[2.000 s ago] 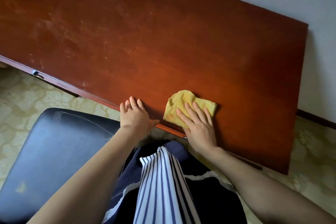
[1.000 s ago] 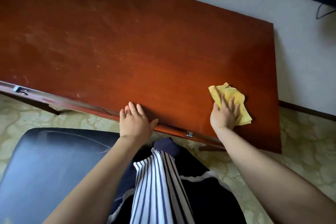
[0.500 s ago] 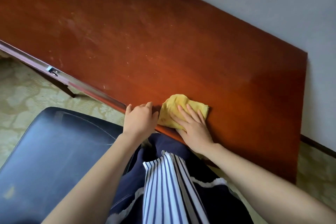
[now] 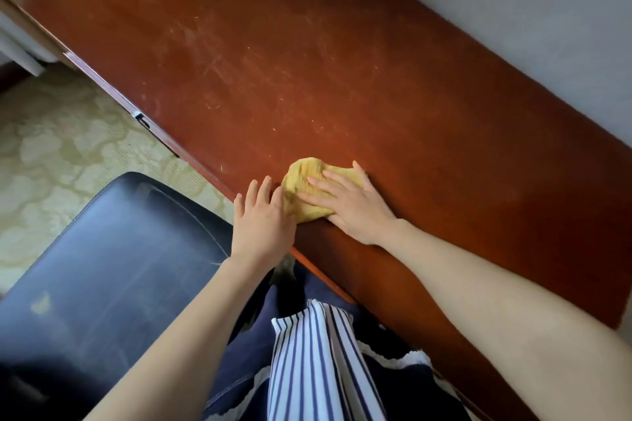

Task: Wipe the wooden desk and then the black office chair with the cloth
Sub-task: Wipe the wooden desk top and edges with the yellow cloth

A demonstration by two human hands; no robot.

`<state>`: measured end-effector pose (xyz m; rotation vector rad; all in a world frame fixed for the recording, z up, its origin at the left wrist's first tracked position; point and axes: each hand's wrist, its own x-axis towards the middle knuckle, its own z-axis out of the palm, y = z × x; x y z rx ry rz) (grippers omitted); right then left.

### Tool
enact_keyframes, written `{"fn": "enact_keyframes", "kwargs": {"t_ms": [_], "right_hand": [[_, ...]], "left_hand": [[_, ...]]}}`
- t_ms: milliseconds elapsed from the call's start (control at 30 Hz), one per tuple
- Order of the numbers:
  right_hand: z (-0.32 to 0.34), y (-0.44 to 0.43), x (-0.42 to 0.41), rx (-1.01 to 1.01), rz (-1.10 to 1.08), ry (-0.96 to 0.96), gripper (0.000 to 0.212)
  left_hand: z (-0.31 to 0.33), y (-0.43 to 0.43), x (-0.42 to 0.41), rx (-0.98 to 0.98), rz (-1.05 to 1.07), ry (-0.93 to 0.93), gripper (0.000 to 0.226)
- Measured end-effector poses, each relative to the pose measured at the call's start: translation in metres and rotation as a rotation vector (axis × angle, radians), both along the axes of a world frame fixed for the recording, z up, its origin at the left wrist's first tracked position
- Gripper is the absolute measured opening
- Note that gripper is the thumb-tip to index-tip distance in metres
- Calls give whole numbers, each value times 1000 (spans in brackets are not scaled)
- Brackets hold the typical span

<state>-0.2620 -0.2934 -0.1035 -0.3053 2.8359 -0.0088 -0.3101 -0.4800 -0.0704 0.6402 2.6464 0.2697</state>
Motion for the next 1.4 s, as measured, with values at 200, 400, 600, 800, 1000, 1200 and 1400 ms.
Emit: {"fn": "enact_keyframes", "kwargs": {"t_ms": [200, 400, 600, 800, 1000, 1200, 1400], "right_hand": [[8, 28, -65, -24, -189, -23, 56], [3, 48, -89, -139, -640, -10, 48], [-6, 22, -37, -95, -363, 89, 55], [-5, 22, 44, -191, -68, 115, 59], [-1, 55, 102, -94, 67, 19, 82], [16, 105, 104, 1, -48, -35, 88], [21, 148, 56, 34, -278, -24, 75]], "left_hand": [[3, 4, -8, -33, 85, -15, 59], [5, 11, -13, -54, 112, 3, 60], [4, 29, -15, -18, 83, -18, 62], [-2, 56, -17, 59, -12, -49, 62], [-20, 80, -17, 9, -70, -16, 75], [-29, 87, -22, -156, -177, 62, 96], [-25, 86, -30, -257, -300, 170, 99]]}}
